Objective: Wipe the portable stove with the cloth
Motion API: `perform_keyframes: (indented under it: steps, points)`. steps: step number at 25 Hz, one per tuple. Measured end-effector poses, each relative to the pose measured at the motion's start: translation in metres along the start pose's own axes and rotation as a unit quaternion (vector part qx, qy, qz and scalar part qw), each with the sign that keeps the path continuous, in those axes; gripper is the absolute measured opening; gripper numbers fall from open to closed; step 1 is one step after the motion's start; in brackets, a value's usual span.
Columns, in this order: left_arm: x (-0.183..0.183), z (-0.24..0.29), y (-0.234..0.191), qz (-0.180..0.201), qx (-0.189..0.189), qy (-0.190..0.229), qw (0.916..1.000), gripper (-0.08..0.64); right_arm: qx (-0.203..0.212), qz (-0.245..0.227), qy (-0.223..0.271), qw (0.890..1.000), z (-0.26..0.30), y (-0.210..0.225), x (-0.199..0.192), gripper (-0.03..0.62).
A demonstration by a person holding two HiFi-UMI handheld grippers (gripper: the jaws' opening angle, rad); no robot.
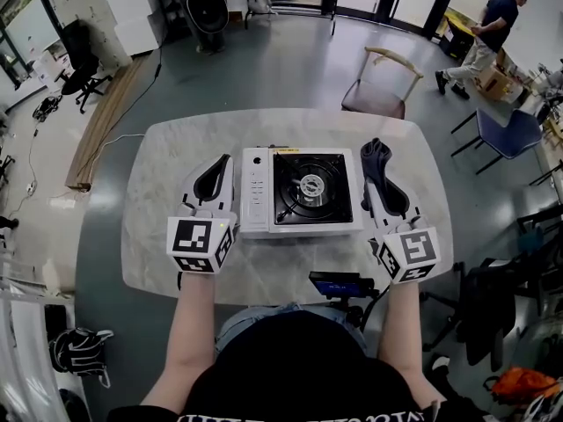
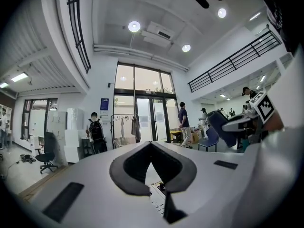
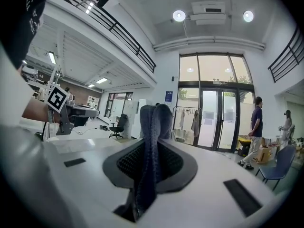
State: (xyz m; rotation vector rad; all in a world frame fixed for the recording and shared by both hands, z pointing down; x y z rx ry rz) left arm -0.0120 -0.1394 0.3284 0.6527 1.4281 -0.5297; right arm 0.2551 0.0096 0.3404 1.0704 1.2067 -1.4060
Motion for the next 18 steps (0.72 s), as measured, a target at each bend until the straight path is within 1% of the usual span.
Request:
perform_keyframes:
  steps: [12,18]
  points:
    - [0.001,0.001,0.004,0.004,-0.007,0.002,1.0,0.011,-0.029,-0.001,-0.001,1.0,-0.01,0.011,-0.002,0.069]
    - [0.005,0.0,-0.002,0.003,-0.003,0.006,1.0,0.011,-0.043,0.0,-0.002,0.999,-0.014,0.018,0.0,0.069]
Point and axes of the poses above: the fingertips, and each gripper's own axes: z forward along the fingers, y to its right, x out of its top, the point moved 5 cm from there along -z, backward along the fingers, and after that the axes turned 1 degree about x, right-handed, at the moved point
